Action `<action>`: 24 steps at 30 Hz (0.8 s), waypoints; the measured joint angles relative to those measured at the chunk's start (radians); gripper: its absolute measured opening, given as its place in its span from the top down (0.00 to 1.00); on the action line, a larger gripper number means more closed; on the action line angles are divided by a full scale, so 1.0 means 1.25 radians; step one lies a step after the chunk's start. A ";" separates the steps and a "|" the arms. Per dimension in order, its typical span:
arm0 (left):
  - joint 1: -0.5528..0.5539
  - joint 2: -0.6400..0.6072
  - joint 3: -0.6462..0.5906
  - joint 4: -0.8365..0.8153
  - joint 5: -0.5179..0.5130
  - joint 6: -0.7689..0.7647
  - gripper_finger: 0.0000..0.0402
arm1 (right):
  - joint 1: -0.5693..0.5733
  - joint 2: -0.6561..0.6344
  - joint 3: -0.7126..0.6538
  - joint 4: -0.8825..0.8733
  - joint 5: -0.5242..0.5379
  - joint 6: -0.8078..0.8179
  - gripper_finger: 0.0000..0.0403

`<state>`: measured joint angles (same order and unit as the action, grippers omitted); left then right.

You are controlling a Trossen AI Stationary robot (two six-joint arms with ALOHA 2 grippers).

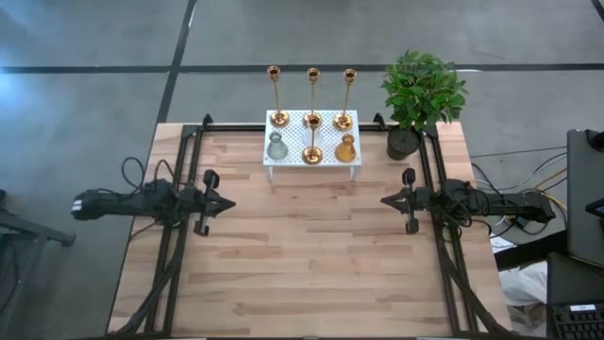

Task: Pick & Place candle stick holders
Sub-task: Return to Home Position

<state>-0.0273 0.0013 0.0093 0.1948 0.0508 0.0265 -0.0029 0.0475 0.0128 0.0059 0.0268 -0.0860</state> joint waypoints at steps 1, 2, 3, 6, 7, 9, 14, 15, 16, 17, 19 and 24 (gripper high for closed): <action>0.000 0.000 0.000 -0.023 0.000 -0.001 0.97 | 0.000 0.000 0.000 0.000 -0.001 0.000 0.98; 0.000 0.000 0.000 -0.033 0.000 0.000 0.97 | 0.000 0.000 0.000 0.000 -0.001 0.000 0.98; 0.000 0.000 0.000 -0.041 0.000 0.006 0.97 | 0.000 0.001 0.000 0.000 -0.001 0.000 0.98; 0.000 0.000 0.000 -0.102 -0.011 0.034 0.97 | 0.000 0.001 0.000 0.000 -0.001 0.000 0.98; 0.000 0.000 0.000 -0.113 -0.020 0.040 0.97 | 0.000 0.001 0.000 0.000 0.000 0.000 0.98; 0.000 0.000 -0.001 -0.138 -0.040 0.041 0.97 | 0.000 0.001 0.000 0.000 0.000 0.000 0.98; 0.000 0.000 0.000 -0.144 -0.052 0.058 0.97 | 0.000 0.001 0.000 0.000 0.000 0.000 0.98; 0.000 0.000 -0.001 -0.145 -0.052 0.058 0.97 | 0.000 0.001 0.000 0.000 -0.001 0.000 0.98; 0.000 0.000 -0.001 -0.146 -0.052 0.054 0.97 | 0.000 0.001 0.000 0.000 0.000 0.000 0.98; 0.000 0.000 -0.001 -0.147 -0.052 0.046 0.97 | 0.000 0.001 0.000 0.000 0.000 0.000 0.98; 0.002 0.000 -0.001 -0.148 -0.052 0.033 0.97 | 0.000 0.001 0.000 0.000 0.000 0.000 0.98; 0.003 0.003 -0.001 -0.147 -0.054 0.019 0.97 | 0.000 0.001 0.000 0.000 0.000 0.000 0.98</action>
<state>-0.0235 0.0056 0.0078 0.0105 -0.0170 0.0502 -0.0029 0.0483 0.0128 0.0059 0.0265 -0.0860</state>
